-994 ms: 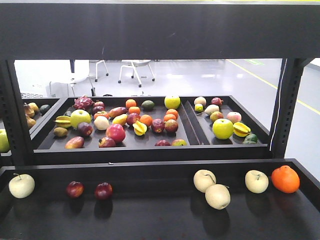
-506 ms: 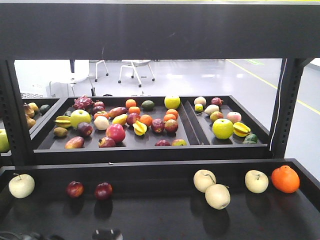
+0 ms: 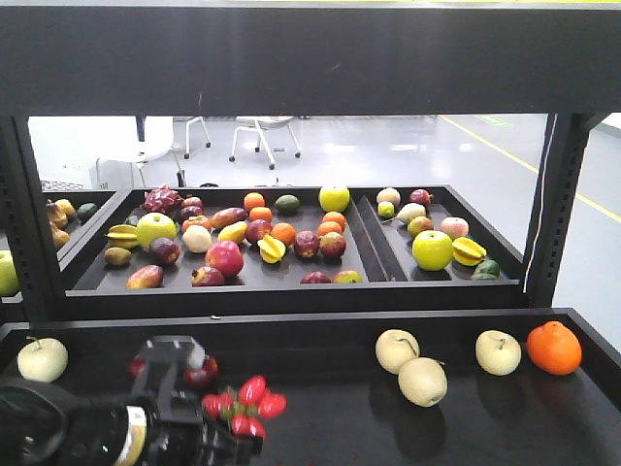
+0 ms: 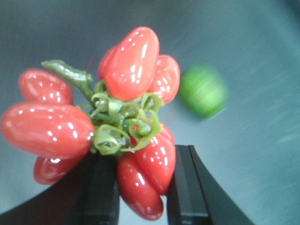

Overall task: Pick snacks and fruit into basket
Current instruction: 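Close the left gripper on the tomato bunch and lift it, then move the right gripper down toward the green avocado on the tray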

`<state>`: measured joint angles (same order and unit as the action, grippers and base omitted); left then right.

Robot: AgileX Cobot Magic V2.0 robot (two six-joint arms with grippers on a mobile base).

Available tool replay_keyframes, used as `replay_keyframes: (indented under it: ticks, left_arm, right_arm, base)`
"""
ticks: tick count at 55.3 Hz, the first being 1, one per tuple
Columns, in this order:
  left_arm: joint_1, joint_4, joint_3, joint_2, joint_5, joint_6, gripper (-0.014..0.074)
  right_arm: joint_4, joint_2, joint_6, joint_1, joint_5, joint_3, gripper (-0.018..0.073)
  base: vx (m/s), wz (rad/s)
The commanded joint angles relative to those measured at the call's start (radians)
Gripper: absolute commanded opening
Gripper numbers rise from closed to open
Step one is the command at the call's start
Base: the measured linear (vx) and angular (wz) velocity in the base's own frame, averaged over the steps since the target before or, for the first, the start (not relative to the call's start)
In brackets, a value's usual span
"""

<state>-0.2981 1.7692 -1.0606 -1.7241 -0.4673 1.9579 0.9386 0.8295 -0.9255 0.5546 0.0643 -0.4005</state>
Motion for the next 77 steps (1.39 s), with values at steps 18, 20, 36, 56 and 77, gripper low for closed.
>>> replay_keyframes:
  ticks: [18, 20, 36, 56, 77]
  left_arm:
    - [0.0, 0.018, -0.011, 0.371, -0.161, -0.003, -0.0002]
    - [0.0, 0.018, 0.003, 0.4, -0.161, -0.003, -0.0002]
    - [0.0, 0.018, 0.161, 0.642, -0.093, -0.003, -0.0001]
    - [0.0, 0.018, 0.385, 0.912, 0.059, -0.065, -0.0001]
    - [0.0, 0.018, 0.441, 1.013, 0.11, -0.079, 0.0]
  right_arm:
    - [-0.001, -0.008, -0.001, -0.003, 0.048, -0.029, -0.0006]
    - [-0.001, -0.008, -0.001, -0.003, 0.048, -0.029, -0.0006]
    - [-0.001, -0.008, -0.001, -0.003, 0.048, -0.029, -0.0006]
    - [0.001, -0.003, 0.076, -0.004, 0.049, -0.029, -0.0003]
    - [-0.001, -0.003, 0.212, -0.004, 0.047, -0.032, 0.0005]
  base:
    - [0.0, 0.0]
    - [0.0, 0.0]
    - [0.0, 0.0]
    - [0.0, 0.0]
    - [0.0, 0.0]
